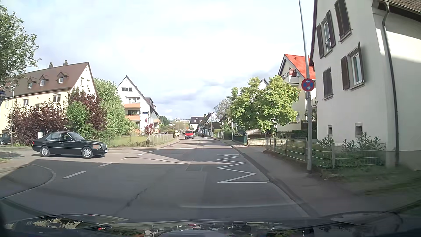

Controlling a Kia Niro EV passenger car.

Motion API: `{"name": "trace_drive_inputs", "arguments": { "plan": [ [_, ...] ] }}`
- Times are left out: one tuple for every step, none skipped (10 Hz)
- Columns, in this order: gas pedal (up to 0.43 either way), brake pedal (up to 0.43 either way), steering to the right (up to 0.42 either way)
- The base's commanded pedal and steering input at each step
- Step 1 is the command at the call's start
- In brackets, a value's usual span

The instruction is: Follow the waypoints while adhering to traffic rules and regulations

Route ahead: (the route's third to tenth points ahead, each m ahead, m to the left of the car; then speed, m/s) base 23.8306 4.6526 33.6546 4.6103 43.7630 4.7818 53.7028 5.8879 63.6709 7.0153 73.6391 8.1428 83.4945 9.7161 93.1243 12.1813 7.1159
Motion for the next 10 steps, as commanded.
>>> {"name": "trace_drive_inputs", "arguments": {
  "plan": [
    [0.087, 0.0, -0.002],
    [0.087, 0.0, -0.002],
    [0.087, 0.0, -0.002],
    [0.087, 0.0, -0.002],
    [0.087, 0.0, -0.002],
    [0.087, 0.0, -0.002],
    [0.087, 0.0, -0.002],
    [0.087, 0.0, -0.002],
    [0.087, 0.0, -0.002],
    [0.087, 0.0, -0.001]
  ]
}}
